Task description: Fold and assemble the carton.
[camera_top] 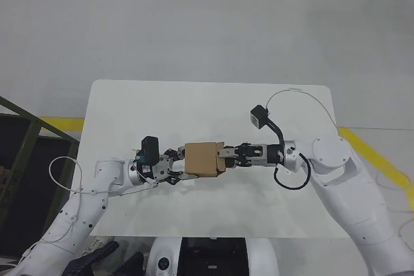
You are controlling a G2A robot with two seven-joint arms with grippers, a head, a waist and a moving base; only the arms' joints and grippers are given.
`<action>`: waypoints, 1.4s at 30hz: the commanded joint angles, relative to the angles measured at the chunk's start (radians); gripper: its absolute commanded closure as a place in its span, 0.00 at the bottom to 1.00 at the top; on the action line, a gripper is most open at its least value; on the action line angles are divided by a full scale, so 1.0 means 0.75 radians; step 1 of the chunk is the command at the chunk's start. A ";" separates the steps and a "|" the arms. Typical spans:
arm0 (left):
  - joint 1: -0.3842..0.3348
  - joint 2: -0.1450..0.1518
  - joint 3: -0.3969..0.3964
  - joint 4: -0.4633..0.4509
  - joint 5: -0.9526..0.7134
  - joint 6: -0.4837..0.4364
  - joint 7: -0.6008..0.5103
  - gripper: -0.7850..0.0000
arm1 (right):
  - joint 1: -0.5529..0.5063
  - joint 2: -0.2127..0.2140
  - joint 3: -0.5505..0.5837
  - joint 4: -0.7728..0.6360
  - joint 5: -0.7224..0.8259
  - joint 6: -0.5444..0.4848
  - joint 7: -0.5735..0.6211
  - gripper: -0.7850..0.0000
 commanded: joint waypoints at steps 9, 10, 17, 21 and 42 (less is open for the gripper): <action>0.000 0.000 0.000 0.000 0.000 0.000 0.000 0.57 | 0.032 -0.006 -0.044 -0.020 -0.013 0.024 -0.018 0.80; 0.000 0.000 0.000 0.000 0.000 0.000 0.000 0.58 | 0.033 -0.006 -0.047 -0.021 -0.019 0.027 -0.021 0.80; 0.000 0.000 0.000 0.000 0.000 0.000 0.000 0.60 | 0.000 0.004 -0.027 -0.056 -0.034 0.043 -0.026 0.80; 0.000 0.000 0.000 0.000 0.000 0.000 0.000 0.60 | -0.025 0.011 -0.010 -0.096 -0.043 0.047 -0.029 0.81; 0.000 0.000 0.000 0.000 0.000 0.000 0.000 0.59 | -0.025 0.019 -0.010 -0.158 -0.060 0.062 -0.063 0.69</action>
